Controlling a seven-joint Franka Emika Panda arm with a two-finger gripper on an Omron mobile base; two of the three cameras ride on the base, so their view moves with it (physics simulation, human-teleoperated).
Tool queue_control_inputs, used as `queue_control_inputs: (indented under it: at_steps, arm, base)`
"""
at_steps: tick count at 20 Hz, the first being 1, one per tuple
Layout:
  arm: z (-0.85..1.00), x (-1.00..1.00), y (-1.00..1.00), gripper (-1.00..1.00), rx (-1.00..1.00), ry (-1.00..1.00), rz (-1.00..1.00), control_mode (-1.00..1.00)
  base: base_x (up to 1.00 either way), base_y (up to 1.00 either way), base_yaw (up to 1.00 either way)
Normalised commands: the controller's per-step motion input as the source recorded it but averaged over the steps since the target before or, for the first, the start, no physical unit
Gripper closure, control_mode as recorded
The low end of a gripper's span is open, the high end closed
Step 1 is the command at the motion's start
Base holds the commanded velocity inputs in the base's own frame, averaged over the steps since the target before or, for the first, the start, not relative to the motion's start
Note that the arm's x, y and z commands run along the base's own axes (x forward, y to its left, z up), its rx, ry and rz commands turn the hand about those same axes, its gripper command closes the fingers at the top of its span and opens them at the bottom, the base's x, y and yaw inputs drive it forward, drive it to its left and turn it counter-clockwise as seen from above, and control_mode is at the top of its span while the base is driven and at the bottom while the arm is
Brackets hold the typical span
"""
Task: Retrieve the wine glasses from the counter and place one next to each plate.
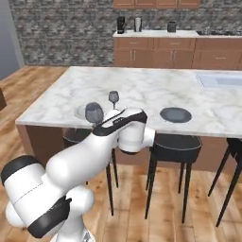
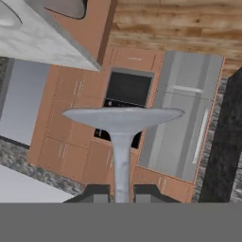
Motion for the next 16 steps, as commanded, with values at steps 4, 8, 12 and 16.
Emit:
queue_control_inputs:
  at_steps: [4,8,12,16]
  arm:
    - [0.00,0.00,0.00,1.00,0.00,0.00,0.00,1.00]
    - [0.00,0.00,0.00,1.00,0.00,0.00,0.00,1.00]
    - [0.00,0.00,0.00,1.00,0.00,0.00,0.00,1.00]
    - [0.00,0.00,0.00,1.00,0.00,0.00,0.00,1.00]
  base:
    - [0.21,-1.00,0.12]
    - [0.40,-1.00,0.07]
    - [0.76,-0.98,0.13]
    - [0.84,-0.65,0.16]
